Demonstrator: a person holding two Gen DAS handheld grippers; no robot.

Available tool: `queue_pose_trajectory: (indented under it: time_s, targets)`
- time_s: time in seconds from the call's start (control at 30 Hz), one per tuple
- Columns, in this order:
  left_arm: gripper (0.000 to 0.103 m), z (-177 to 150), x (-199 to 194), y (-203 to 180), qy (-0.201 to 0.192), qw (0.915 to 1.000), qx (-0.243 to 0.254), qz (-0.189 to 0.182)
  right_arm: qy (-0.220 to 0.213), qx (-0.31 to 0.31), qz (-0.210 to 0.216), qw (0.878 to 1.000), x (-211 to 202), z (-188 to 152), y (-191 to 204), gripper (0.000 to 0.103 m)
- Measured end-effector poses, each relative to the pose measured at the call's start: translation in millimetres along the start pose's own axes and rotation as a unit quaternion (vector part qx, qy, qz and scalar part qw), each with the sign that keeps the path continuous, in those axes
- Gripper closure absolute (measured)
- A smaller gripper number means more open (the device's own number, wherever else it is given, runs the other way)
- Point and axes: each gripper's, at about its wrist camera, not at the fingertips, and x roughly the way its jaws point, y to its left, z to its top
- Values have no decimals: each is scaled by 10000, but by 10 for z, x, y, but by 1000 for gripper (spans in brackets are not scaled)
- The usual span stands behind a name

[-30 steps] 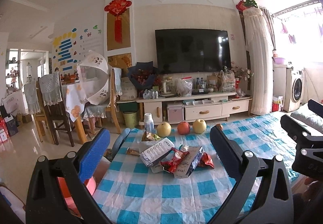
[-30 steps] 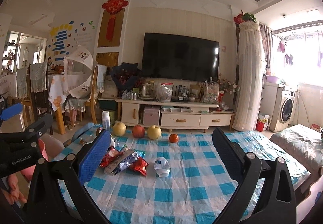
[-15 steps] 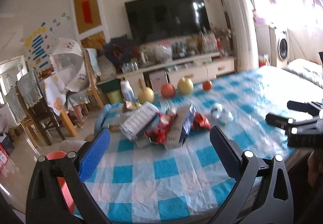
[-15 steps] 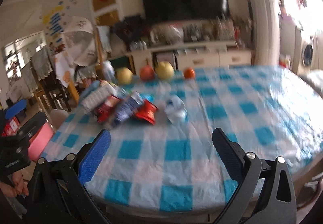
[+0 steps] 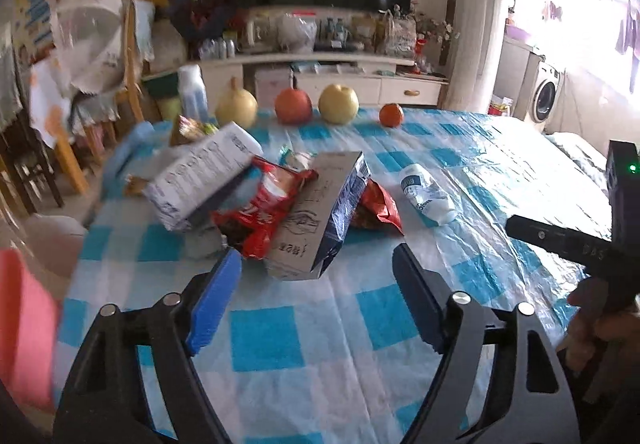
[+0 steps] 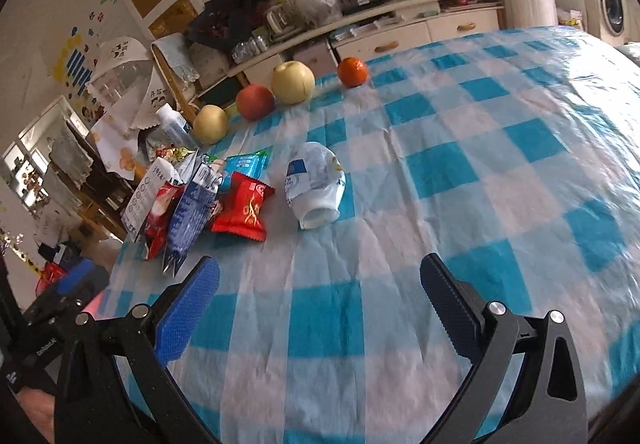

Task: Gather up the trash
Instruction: 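Move the left tool to the white milk carton while the right tool approaches the white bag, then close the left gripper on the milk carton while the right gripper closes on the white bag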

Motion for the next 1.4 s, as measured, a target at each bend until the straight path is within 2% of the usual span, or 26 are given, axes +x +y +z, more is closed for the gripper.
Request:
queue_pose_trajectory:
  time_s: [0.27,0.4,0.5,0.6,0.8,0.93,1.1,1.27,1.33,1.37,1.4]
  targets:
    - [29,144,370,43,155,9998,35,-148,209,191,220,9994,390,301,-118,4]
    - [32,196,486,49,223,9993,153,-246,279,82,213,9993,558,409,-101,5]
    - [32,214,554,101,262,9994,217,-93,297,-122,148,9994,659,485,-47,5]
    - [32,207,589,152,292,9992,88,-275,322,-308,104,9990,744,541,10,5]
    - [32,187,806,-15,570,9965,579,-202,455,-535,15,9975,939,627,81,5]
    - [32,260,969,36,629,9967,473,-205,504,-513,-11,9974,1015,679,51,5]
    - [31,361,1229,72,927,9941,420,-374,584,-420,-32,9974,1093,722,7,5]
    - [30,377,1269,22,910,9944,344,-405,641,-613,-166,9959,1134,699,68,5]
    - [34,359,1241,-6,850,9950,315,-411,656,-706,-196,9952,1148,688,102,5]
    - [40,344,1222,-22,830,9954,330,-359,654,-741,-201,9949,1153,682,112,5]
    - [43,333,1204,-20,829,9955,318,-337,655,-782,-215,9945,1155,675,128,5]
